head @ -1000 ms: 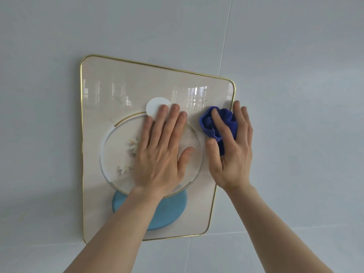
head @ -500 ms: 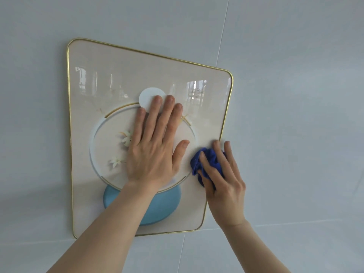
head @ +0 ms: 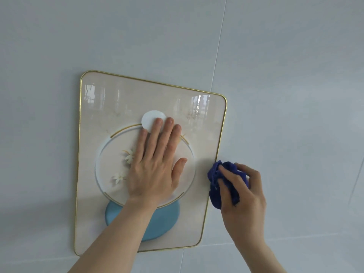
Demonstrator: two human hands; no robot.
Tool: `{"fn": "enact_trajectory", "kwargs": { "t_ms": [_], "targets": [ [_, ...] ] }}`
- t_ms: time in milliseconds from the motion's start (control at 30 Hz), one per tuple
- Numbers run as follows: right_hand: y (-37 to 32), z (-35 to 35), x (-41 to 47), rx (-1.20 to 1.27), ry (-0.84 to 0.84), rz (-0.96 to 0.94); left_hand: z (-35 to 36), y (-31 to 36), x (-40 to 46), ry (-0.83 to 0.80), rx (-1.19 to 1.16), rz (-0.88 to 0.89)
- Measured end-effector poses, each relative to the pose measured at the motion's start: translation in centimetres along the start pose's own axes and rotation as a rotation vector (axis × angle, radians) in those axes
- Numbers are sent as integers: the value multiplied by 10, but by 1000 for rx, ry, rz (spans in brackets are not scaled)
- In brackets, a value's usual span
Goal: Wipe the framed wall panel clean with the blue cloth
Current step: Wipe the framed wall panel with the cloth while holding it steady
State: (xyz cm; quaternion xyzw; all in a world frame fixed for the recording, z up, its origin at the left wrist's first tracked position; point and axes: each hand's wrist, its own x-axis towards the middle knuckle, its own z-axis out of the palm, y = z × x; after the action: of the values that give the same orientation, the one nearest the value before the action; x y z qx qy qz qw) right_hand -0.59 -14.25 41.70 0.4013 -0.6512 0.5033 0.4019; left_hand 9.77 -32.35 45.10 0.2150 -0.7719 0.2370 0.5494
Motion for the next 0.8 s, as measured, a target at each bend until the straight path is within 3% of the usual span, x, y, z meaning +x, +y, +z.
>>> {"fn": "enact_trajectory", "kwargs": {
  "t_ms": [300, 567, 800],
  "targets": [
    [-64, 31, 119, 165, 142, -164, 1, -2, 1, -5, -42, 0],
    [-66, 75, 114, 5, 172, -367, 0, -2, 1, 5, -68, -3],
    [-51, 78, 107, -75, 110, -558, -3, -6, -3, 87, -234, 4]
  ]
}}
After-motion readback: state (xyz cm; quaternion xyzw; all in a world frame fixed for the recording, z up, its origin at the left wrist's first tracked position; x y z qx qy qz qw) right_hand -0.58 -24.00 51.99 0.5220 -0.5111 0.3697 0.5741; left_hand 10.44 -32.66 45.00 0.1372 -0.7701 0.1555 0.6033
